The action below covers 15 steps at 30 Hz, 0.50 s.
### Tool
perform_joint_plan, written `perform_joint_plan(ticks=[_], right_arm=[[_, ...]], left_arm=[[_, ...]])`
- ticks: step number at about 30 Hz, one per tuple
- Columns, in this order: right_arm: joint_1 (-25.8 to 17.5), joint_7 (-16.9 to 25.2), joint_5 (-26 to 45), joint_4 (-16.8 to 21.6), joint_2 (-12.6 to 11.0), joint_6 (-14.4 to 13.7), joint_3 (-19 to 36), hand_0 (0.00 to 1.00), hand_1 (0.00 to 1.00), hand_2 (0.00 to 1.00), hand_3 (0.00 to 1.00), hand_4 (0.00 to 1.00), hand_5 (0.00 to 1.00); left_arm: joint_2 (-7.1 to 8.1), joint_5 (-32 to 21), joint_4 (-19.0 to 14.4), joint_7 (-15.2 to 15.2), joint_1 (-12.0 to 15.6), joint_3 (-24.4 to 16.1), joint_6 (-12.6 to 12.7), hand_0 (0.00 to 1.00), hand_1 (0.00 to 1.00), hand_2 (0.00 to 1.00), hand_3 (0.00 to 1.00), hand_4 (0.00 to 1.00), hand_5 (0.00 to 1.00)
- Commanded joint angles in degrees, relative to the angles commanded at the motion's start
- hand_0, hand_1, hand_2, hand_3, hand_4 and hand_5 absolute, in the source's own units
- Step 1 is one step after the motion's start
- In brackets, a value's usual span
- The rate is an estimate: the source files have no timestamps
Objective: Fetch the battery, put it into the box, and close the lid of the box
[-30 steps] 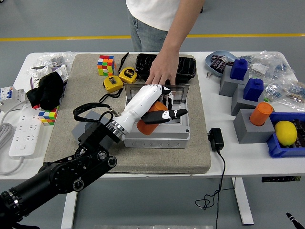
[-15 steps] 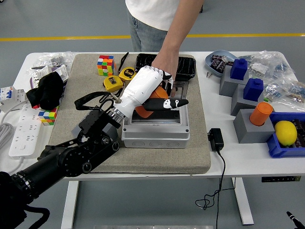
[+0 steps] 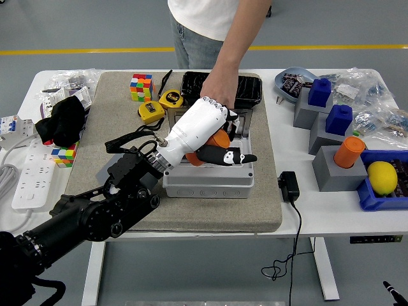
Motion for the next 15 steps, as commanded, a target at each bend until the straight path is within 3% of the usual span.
perform_joint_plan(ticks=[11,12,15], right_arm=[[0.2,0.1,0.2,0.0,0.0,0.1,-0.2,0.860,0.834,0.786,0.782,0.998,0.998],[0.2,0.1,0.2,0.0,-0.1,0.1,-0.2,0.859,0.834,0.786,0.781,0.998,0.998],[0.2,0.1,0.4,-0.1,-0.1,0.1,-0.3,0.859,0.834,0.786,0.781,0.998,0.998]], left_arm=[[0.00,3.3,1.3,0.6,-0.2,-0.5,0.0,0.160,0.059,0.091,0.089,0.998,0.533],[0.00,3.7,1.4,0.8,-0.3,-0.5,0.0,0.220,0.133,0.118,0.118,0.998,0.496],[0.00,4.4,1.4,1.2,-0.3,-0.7,0.0,0.220,0.133,0.118,0.118,0.998,0.496]])
